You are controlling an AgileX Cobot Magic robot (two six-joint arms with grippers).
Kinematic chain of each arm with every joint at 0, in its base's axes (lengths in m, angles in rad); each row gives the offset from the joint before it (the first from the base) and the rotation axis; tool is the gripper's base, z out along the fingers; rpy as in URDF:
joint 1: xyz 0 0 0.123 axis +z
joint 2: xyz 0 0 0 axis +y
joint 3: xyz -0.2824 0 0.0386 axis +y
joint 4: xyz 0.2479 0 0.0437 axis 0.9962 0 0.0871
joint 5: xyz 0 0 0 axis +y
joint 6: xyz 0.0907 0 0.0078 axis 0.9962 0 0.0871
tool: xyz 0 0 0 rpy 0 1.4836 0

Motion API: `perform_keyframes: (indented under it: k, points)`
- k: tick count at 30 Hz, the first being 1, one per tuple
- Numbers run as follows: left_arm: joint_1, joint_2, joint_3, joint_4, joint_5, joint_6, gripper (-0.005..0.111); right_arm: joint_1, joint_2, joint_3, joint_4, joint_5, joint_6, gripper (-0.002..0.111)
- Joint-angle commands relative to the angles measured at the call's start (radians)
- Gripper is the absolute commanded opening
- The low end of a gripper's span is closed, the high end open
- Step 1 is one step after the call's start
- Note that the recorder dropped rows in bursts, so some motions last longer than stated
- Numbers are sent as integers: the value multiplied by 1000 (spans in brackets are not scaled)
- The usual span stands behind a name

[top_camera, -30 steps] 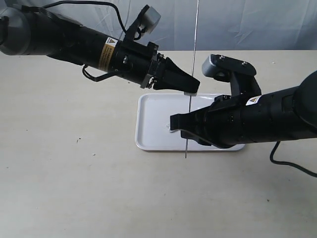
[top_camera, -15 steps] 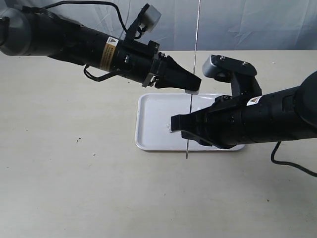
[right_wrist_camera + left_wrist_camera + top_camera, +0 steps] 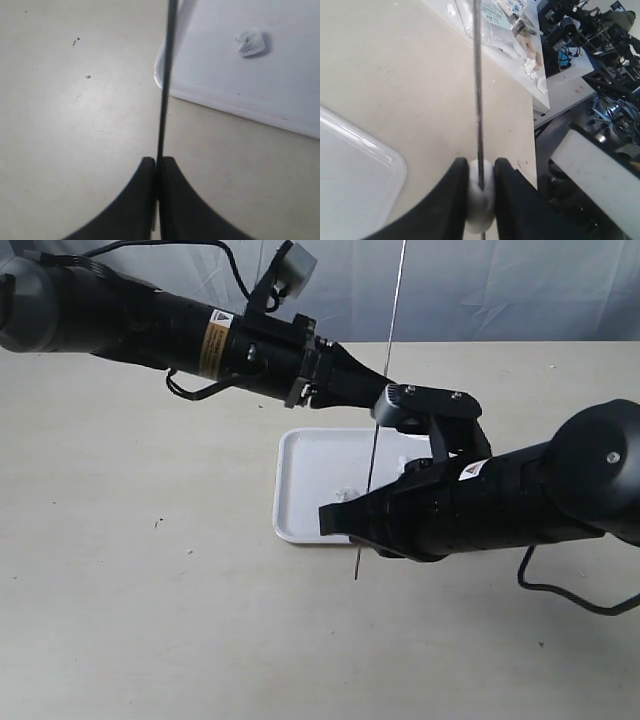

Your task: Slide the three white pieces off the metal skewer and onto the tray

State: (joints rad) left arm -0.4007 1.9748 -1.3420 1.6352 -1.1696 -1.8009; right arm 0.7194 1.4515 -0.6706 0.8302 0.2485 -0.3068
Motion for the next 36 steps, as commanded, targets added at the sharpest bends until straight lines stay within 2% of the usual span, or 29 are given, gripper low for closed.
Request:
perform_keyframes:
  k: [1,7,18,28,36]
  points:
    - [34,-8,-18,-90,11,5,18,9,8,8,-11,44,-11,-1]
    - [59,-8,-54,-127,-9,5,18,9,10,8,-11,64,-9,-1]
    - [59,-8,-131,-172,7,0,18,9,10,10,-21,102,-9,-1]
    - [59,-8,-161,-176,32,0,18,9,10,125,-15,68,-9,-1]
    - [59,-8,-185,-176,59,0,18,9,10,146,-20,55,-15,-1]
